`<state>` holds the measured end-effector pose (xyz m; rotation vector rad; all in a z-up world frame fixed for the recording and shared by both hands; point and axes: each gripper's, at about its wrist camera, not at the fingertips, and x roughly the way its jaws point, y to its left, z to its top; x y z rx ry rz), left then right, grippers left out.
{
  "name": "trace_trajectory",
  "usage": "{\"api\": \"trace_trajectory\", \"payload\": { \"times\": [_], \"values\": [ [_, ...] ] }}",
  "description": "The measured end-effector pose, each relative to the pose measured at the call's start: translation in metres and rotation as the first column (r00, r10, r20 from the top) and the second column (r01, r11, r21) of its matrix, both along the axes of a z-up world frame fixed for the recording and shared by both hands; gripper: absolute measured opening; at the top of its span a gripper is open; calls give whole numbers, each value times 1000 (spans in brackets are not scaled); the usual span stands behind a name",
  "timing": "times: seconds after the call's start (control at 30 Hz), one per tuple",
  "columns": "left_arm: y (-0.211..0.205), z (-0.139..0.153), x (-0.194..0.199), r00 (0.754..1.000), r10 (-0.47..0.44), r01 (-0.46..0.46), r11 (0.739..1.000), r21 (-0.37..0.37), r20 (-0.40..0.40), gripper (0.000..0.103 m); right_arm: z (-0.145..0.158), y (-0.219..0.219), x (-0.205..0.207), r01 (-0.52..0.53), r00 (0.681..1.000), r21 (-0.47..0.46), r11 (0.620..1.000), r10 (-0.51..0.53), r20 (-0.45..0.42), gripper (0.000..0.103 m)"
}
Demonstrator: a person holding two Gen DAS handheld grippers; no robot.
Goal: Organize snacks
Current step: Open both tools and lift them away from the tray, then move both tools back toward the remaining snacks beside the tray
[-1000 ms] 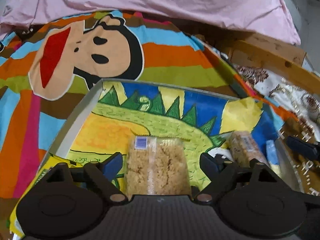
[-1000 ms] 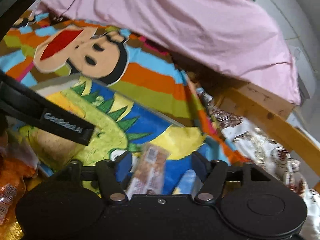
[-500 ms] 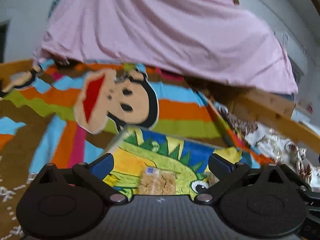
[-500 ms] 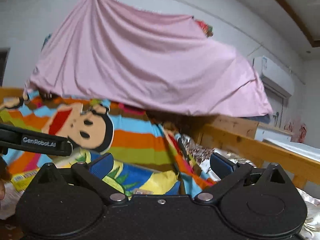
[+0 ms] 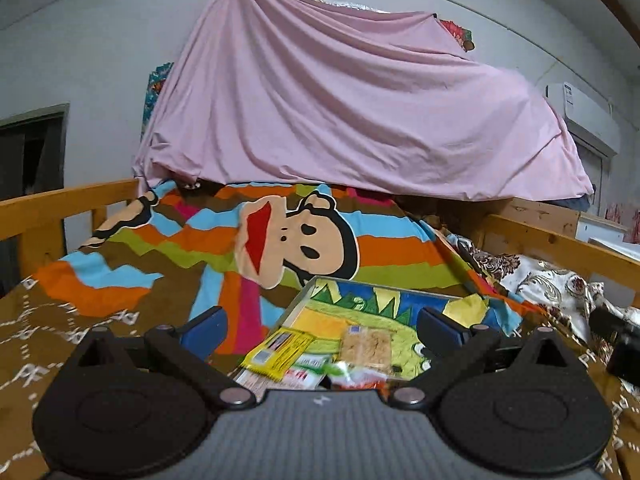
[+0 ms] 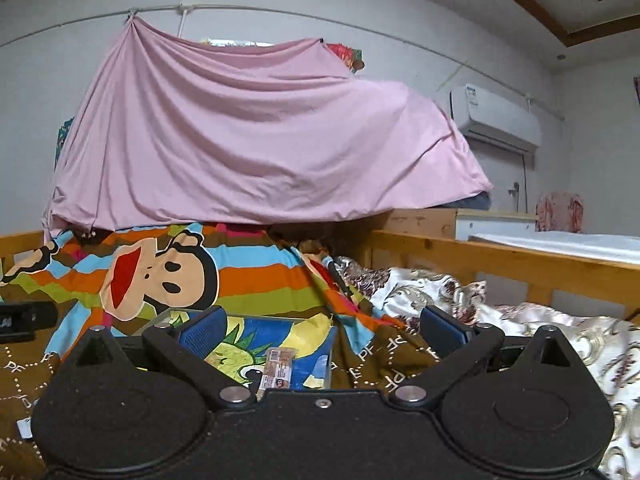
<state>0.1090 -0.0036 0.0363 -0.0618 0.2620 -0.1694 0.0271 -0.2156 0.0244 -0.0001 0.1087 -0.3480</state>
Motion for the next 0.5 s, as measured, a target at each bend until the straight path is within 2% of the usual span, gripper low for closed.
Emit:
{"api": "trace_trajectory", "payload": {
  "times": [0.17, 0.4, 0.5],
  "values": [
    [15, 3, -26, 1000, 17, -17, 1000, -16, -2, 102, 0, 6, -24, -21, 1000, -18, 1000, 21, -6, 102],
    [27, -6, -60, 998, 47, -46, 998, 45, -36, 103, -1, 20, -48, -84, 996, -15, 996, 83, -30, 102],
    [29, -6, -66, 997, 50, -47, 998, 46, -67, 102, -2, 26, -54, -98, 994, -22, 995, 98, -39, 102]
  ]
}}
